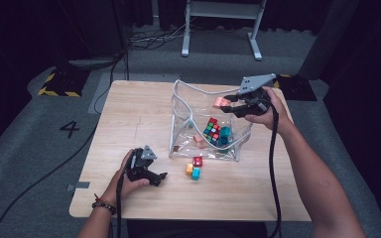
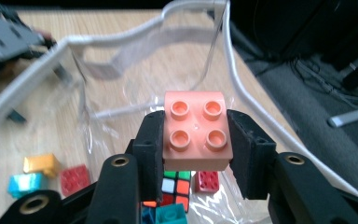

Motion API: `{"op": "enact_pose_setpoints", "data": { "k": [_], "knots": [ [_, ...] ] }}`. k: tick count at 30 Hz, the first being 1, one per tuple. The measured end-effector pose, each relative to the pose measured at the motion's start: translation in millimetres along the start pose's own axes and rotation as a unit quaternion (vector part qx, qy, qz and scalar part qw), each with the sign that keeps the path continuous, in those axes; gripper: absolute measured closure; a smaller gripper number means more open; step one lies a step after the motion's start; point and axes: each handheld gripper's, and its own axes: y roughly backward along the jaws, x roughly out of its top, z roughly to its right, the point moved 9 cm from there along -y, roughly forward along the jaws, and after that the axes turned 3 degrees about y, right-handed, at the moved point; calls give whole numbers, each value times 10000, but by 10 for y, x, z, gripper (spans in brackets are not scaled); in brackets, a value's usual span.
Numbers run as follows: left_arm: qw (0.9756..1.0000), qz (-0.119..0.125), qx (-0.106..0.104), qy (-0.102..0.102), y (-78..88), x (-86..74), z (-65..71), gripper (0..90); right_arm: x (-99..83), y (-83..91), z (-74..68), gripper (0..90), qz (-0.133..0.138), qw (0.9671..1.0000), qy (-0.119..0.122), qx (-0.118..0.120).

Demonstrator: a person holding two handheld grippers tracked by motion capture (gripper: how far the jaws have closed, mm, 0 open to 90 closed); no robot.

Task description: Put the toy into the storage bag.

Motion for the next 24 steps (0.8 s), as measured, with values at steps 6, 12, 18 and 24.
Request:
{"op": "enact_pose_setpoints", "data": {
  "k": [6,12,18,24],
  "knots": [
    [10000,-8,3,-13,1,-1,-2,1,-55,-174,-13,595,-530,9984,141,162],
    [10000,-1,0,-2,0,0,0,1,-127,-283,-27,595,-972,9943,325,291],
    [10000,-1,0,-3,0,0,0,1,-268,-275,-22,595,-1379,9893,251,416],
    [10000,-2,1,0,0,0,0,1,-508,-180,20,595,-1844,9810,326,512]
  ]
}}
